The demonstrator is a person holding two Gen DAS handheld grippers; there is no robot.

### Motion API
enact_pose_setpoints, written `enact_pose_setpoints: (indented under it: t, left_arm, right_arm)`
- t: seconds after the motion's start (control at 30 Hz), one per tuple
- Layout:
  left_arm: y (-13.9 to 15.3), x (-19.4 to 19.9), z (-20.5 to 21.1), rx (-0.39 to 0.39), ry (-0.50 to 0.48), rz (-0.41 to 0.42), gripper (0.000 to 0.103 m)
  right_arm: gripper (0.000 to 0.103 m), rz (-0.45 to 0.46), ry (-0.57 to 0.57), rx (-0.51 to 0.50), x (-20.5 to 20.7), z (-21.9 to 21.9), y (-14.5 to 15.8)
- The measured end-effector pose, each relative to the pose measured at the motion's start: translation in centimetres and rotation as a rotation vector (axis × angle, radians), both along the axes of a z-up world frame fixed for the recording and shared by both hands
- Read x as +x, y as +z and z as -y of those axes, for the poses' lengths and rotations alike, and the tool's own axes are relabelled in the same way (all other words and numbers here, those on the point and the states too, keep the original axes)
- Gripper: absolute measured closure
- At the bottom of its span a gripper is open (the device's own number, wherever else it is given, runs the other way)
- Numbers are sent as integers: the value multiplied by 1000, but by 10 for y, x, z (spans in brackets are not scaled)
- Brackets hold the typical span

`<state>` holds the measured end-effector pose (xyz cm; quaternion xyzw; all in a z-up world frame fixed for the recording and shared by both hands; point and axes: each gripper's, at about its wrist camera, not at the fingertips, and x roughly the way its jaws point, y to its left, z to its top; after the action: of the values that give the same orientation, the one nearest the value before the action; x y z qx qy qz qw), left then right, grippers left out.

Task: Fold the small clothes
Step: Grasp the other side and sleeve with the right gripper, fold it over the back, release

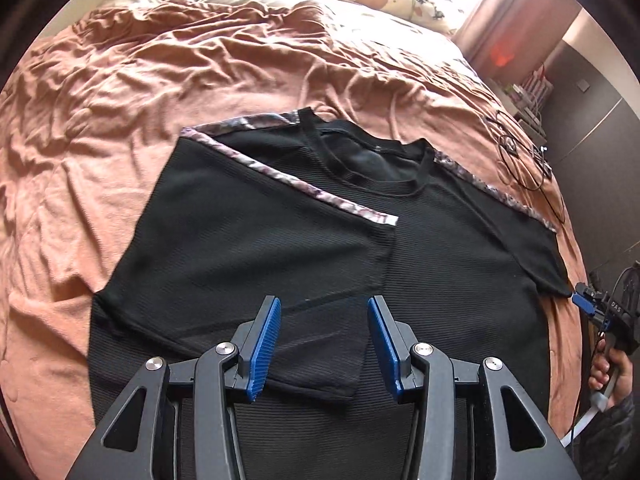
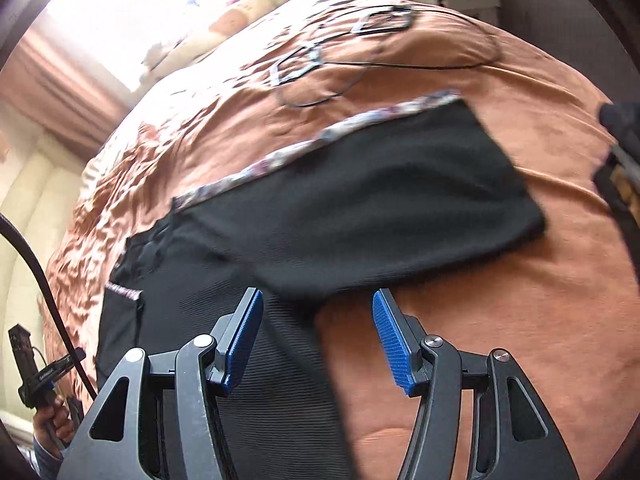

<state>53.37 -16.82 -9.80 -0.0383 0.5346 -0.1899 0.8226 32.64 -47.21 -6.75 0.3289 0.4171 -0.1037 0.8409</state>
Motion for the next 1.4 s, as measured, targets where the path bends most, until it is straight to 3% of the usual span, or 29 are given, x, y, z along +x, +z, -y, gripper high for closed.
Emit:
enact_pose_setpoints:
  t: [0.37, 0.63, 0.73, 0.8, 0.83, 0.87, 0.93, 1.17, 1.4]
  left_arm:
    - [-10, 1, 36, -24, -10, -14, 56]
    - [-16, -2, 45, -31, -10, -24, 56]
    - [-17, -2, 45, -29, -14, -19, 56]
    - [-19, 0, 45, -23, -15, -22, 56]
    - [-20, 0, 45, -20, -15, -23, 56]
    - [-20, 1, 45, -18, -14, -22, 56]
    - [-21, 2, 43, -20, -8, -22, 56]
    - [-21, 1, 39, -22, -8, -14, 56]
    - [-18, 0, 28, -38, 15, -21, 56]
  right_arm:
    - [48, -21, -155, 61, -24, 52, -29]
    - [48, 2, -262, 111, -15, 72, -47]
    - [56, 4, -284, 86, -10, 75, -48]
    - [69, -9, -302, 56, -6, 79, -49]
    - [84, -23, -304, 36, -4, 79, -49]
    - [97, -47, -296, -8, -1, 79, -46]
    - [100, -36, -259, -72, 4, 71, -33]
    - [101, 120, -65, -216, 21, 16, 30]
    - [101, 204, 86, -227, 35, -26, 67]
